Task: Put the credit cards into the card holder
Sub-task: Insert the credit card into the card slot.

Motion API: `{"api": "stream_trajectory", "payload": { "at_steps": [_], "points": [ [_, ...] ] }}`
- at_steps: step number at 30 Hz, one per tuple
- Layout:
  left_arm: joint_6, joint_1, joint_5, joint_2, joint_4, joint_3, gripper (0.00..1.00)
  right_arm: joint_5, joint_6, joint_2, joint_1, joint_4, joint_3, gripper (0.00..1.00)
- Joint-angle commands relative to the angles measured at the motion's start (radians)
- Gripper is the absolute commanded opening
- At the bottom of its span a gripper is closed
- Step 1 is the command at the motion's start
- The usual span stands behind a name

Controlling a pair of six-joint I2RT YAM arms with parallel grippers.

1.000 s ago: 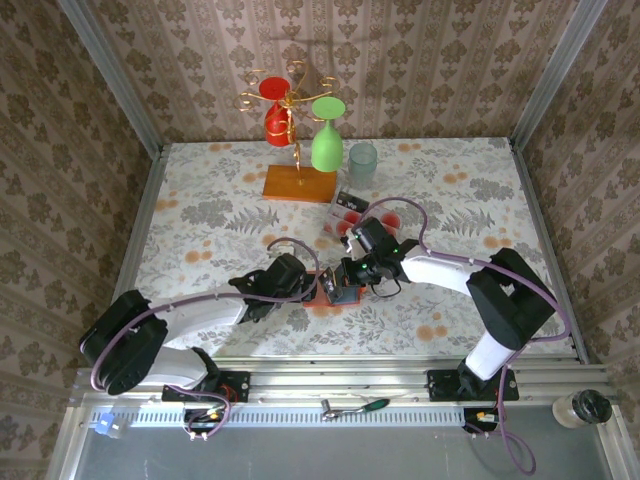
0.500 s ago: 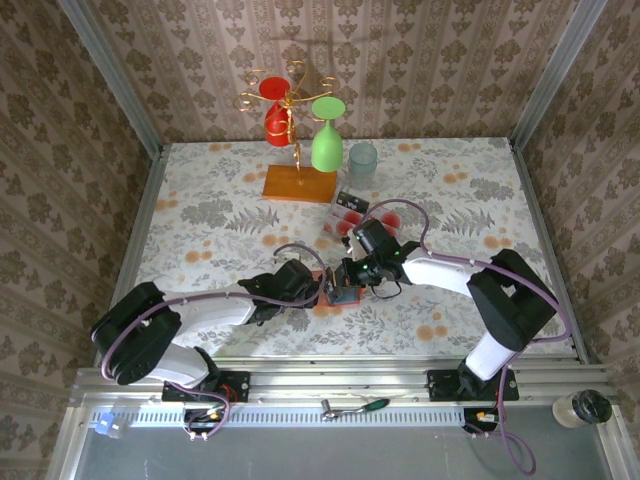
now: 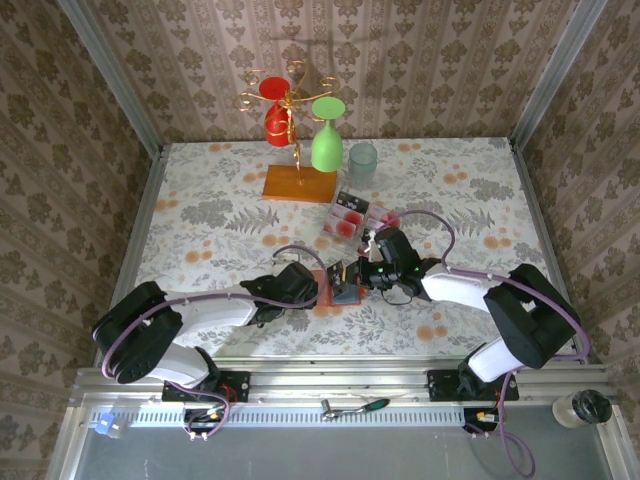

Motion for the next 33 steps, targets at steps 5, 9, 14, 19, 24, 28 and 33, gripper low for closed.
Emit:
{"api": "stream_trajectory", "payload": {
  "at_steps": [5, 9, 14, 19, 24, 28, 33],
  "points": [
    [-0.026, -0.013, -0.034, 0.007, -0.034, -0.006, 1.0, 0.1, 0.114, -0.043, 0.001, 0.264, -0.097, 0.0],
    [-0.029, -0.014, -0.036, 0.009, -0.034, -0.008, 1.0, 0.114, 0.128, -0.038, 0.001, 0.32, -0.123, 0.0],
    [-0.031, -0.014, -0.038, 0.018, -0.035, -0.004, 1.0, 0.113, 0.146, 0.002, 0.004, 0.4, -0.145, 0.0],
    [-0.032, -0.015, -0.044, 0.019, -0.044, -0.002, 1.0, 0.114, 0.156, 0.046, 0.013, 0.465, -0.155, 0.0],
    [-0.033, -0.014, -0.045, 0.017, -0.049, -0.001, 1.0, 0.125, 0.156, 0.074, 0.019, 0.495, -0.165, 0.0],
    [-0.033, -0.016, -0.044, 0.017, -0.047, -0.002, 1.0, 0.127, 0.156, 0.102, 0.024, 0.52, -0.172, 0.0],
    [-0.035, -0.016, -0.043, 0.021, -0.046, -0.004, 1.0, 0.123, 0.163, 0.139, 0.028, 0.556, -0.181, 0.0]
  ]
}}
